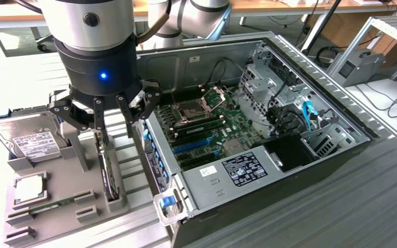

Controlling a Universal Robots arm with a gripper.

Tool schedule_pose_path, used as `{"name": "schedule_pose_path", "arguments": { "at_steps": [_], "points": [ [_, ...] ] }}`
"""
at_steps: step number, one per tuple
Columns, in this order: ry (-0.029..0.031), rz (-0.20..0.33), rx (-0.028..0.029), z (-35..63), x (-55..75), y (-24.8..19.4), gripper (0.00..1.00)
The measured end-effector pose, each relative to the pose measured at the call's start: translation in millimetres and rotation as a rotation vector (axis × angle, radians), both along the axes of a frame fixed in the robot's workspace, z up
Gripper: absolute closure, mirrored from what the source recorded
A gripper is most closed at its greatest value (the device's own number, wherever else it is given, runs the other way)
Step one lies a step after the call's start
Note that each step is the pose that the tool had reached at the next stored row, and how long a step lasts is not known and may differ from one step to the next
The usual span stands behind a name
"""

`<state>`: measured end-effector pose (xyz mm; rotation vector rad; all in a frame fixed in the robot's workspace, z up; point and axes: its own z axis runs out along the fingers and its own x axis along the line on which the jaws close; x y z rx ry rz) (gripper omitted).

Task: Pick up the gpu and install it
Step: 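Pick up the gpu and move the gpu toward the slot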

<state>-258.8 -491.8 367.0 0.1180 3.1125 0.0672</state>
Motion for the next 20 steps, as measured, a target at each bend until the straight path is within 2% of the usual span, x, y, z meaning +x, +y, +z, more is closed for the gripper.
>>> {"name": "schedule_pose_path", "arguments": {
  "at_steps": [20],
  "points": [
    [0.0000,0.000,0.0000,-5.8,0.0,0.0,0.58]
  ]
}}
